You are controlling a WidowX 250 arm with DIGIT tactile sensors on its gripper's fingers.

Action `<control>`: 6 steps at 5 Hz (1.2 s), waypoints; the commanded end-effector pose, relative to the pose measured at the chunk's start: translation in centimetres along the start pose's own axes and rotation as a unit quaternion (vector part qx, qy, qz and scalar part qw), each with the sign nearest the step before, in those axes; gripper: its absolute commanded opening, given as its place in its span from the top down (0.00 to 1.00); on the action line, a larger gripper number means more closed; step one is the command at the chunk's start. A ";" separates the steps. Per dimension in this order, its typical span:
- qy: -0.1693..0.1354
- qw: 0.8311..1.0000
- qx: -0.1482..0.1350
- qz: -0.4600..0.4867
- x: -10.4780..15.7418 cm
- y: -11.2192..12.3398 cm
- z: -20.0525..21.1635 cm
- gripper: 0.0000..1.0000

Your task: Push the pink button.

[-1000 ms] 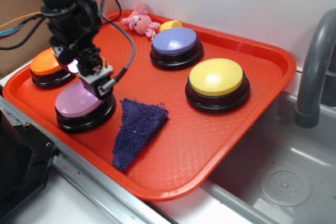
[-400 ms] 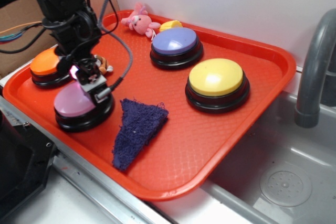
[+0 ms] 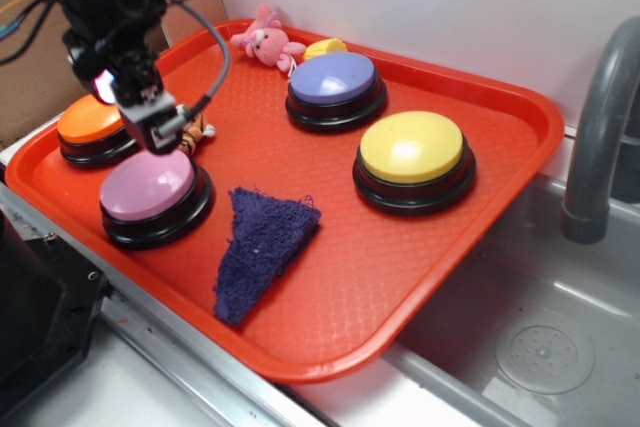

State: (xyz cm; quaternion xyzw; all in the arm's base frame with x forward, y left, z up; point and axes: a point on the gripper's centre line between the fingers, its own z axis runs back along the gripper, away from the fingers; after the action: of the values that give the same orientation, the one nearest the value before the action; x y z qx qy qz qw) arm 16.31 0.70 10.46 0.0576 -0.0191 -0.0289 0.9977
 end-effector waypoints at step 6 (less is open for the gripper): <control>0.004 1.000 -0.012 0.013 0.1 1.4 5.3 0.00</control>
State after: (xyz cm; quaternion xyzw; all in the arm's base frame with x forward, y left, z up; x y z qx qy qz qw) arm 15.56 1.32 15.00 0.0461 0.0008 -0.0183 0.9988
